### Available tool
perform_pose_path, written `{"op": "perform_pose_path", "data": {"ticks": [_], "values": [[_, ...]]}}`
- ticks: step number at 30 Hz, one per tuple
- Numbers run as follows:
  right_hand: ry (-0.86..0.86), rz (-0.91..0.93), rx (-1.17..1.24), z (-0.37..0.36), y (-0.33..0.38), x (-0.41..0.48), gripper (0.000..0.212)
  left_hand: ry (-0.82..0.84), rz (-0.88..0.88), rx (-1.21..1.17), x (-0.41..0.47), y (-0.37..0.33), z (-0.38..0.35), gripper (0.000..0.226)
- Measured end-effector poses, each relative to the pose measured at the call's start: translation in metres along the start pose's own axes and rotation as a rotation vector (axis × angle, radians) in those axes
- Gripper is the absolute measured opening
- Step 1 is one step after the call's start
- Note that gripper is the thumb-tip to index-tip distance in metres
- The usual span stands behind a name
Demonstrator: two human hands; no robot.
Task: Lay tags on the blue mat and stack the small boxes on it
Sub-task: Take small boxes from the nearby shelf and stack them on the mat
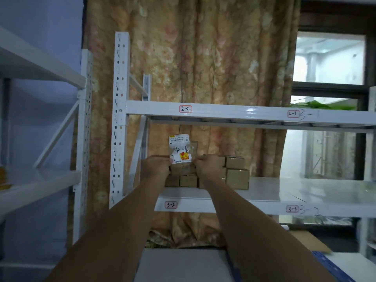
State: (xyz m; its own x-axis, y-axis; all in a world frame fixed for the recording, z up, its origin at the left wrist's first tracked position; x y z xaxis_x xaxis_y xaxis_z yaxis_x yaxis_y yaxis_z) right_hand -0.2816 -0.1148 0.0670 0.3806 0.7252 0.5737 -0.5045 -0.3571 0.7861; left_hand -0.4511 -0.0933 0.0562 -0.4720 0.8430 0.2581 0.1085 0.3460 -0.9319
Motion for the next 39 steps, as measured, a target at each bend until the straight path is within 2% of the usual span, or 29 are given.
{"op": "perform_pose_path", "data": {"ticks": [7,12,18,25,30,34,39], "values": [[-0.104,-0.108,-0.123,0.087,-0.021,-0.035,0.021,0.079,0.059,-0.009,-0.088,0.010,-0.035,0.013],[-0.162,-0.106,-0.217,0.158,-0.044,-0.050,0.021,0.150,0.076,-0.010,-0.148,0.016,-0.077,0.005],[-0.241,-0.246,-0.209,0.249,-0.094,-0.063,0.017,0.285,0.135,0.072,-0.211,0.041,-0.148,0.014],[-0.323,-0.413,-0.295,0.343,-0.180,-0.076,0.026,0.394,0.188,0.157,-0.294,0.100,-0.236,0.016],[-0.349,-0.526,-0.359,0.409,-0.254,-0.087,0.023,0.530,0.271,0.230,-0.355,0.153,-0.309,0.021],[-0.337,-0.625,-0.398,0.447,-0.319,-0.087,0.021,0.528,0.301,0.377,-0.396,0.202,-0.357,0.031],[-0.246,-0.672,-0.421,0.461,-0.373,-0.080,0.023,0.487,0.365,0.441,-0.413,0.265,-0.383,0.028]]}}
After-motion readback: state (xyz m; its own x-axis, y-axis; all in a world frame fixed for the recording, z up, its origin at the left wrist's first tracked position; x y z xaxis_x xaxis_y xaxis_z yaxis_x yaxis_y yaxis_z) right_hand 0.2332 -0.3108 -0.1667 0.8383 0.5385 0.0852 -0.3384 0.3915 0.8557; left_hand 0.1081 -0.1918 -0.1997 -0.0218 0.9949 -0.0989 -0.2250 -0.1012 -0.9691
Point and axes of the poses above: each hand's wrist, its own x-axis towards the middle knuckle, its own z-axis out of the back of the hand, y = z × x, the point moved 2 cm from there along x, towards the middle knuckle, and after that the axes turned 4 degrees about -y, right-handed, at the moved point
